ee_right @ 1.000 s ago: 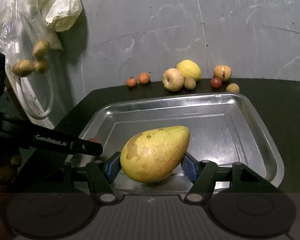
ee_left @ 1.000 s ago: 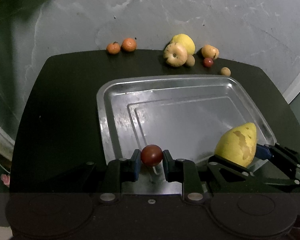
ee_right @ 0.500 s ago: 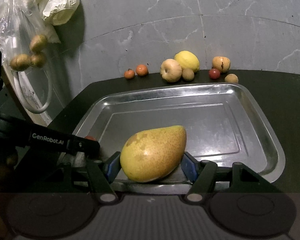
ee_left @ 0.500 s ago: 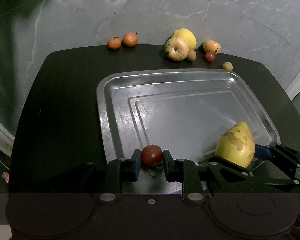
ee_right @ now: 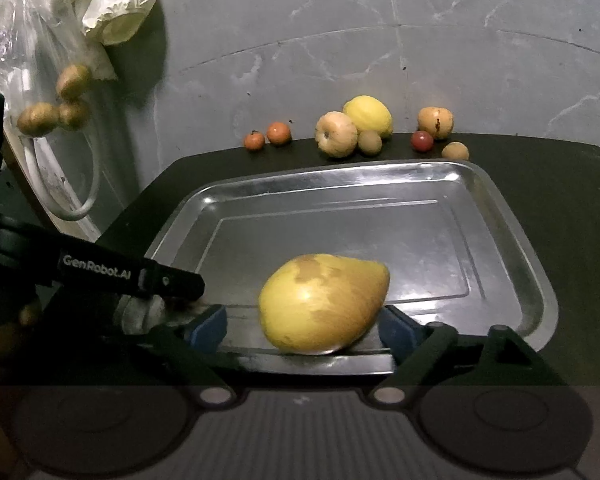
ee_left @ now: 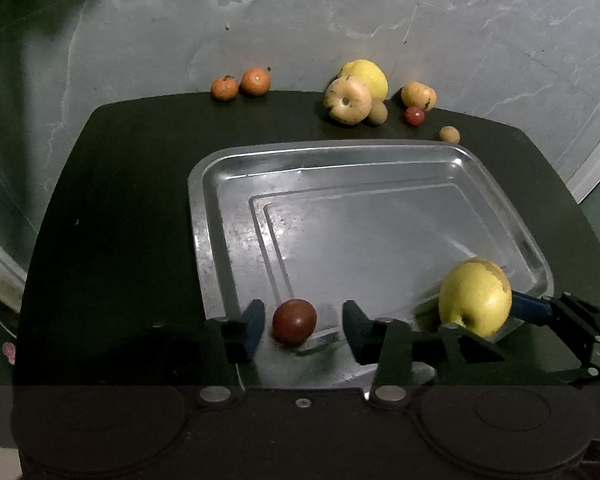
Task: Organize fruits
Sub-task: 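Lower and release the pear with the right gripper while the left gripper releases the red fruit into the tray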
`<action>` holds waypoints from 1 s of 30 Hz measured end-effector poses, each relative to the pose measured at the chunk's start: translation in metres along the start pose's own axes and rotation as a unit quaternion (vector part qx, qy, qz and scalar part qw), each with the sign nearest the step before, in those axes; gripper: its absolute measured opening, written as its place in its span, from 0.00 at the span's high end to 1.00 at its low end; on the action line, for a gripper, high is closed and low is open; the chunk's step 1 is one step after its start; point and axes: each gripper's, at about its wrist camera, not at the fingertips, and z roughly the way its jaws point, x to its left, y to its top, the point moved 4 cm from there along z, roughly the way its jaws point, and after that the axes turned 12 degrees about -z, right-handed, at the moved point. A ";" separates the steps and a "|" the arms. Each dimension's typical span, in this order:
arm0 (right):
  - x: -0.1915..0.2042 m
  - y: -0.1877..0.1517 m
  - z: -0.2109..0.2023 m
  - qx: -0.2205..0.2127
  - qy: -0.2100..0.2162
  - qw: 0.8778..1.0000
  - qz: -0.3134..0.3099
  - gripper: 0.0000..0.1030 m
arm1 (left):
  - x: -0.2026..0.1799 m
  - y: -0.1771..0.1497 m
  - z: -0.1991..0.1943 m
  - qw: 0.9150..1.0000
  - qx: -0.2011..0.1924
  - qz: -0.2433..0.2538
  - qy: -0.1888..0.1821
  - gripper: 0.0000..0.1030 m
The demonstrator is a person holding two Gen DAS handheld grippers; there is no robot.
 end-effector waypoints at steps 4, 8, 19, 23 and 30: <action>0.000 0.000 -0.007 0.014 -0.010 1.000 -0.005 0.08 | -0.001 -0.002 -0.009 1.000 -0.004 0.001 -0.005 0.40; -0.001 0.002 -0.016 0.018 -0.016 1.000 -0.010 0.04 | 0.001 -0.003 -0.019 1.000 -0.011 -0.003 -0.002 0.23; -0.001 0.005 -0.038 0.066 -0.037 0.997 -0.021 0.00 | 0.023 -0.005 -0.048 0.999 -0.028 -0.014 0.034 0.04; 0.000 0.004 -0.042 0.081 -0.031 0.996 -0.019 0.00 | 0.037 -0.006 -0.056 0.998 -0.026 -0.016 0.049 0.03; 0.007 0.006 -0.040 0.116 -0.028 0.993 -0.018 0.00 | 0.060 -0.005 -0.053 0.997 -0.015 -0.019 0.075 0.02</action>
